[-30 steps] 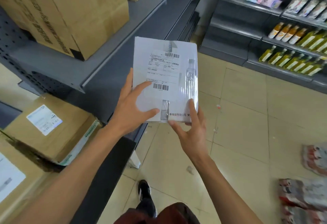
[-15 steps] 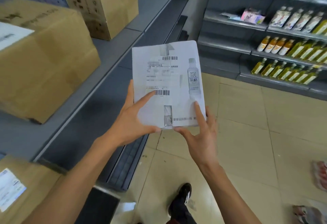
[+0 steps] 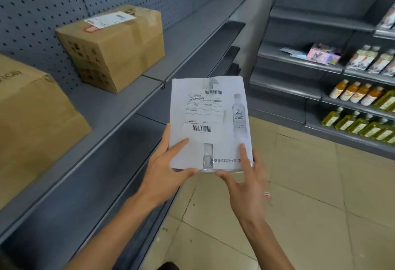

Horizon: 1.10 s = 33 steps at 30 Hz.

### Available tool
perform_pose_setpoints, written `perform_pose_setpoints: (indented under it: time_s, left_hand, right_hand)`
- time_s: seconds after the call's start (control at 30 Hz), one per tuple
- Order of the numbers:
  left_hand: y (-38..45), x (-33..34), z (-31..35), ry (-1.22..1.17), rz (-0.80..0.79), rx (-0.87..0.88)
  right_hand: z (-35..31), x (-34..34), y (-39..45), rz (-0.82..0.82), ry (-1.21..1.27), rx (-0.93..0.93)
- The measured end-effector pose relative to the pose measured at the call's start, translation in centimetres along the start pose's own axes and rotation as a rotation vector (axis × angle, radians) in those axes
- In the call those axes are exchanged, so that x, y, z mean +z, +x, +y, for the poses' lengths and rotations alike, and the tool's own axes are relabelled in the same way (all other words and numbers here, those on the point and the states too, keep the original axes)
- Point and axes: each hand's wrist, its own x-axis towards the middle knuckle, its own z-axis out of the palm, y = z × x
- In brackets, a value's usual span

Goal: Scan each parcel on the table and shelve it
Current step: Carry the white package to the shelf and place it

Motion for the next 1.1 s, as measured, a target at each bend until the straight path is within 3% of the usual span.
perform_pose_setpoints:
  time_s: [0.4, 0.73, 1.1]
  left_hand:
    - [17.1, 1.8, -5.3, 0.047, 0.000, 0.136]
    - [31.4, 3.9, -6.9, 0.095, -0.032, 0.299]
    - [46.0, 10.0, -8.0, 0.154, 0.046, 0.290]
  right_hand:
    - [1.5, 4.5, 17.0, -0.032, -0.097, -0.094]
    - [2.8, 5.7, 30.0, 0.089, -0.105, -0.101]
    - [8.0, 6.7, 47.0, 0.067, -0.086, -0.208]
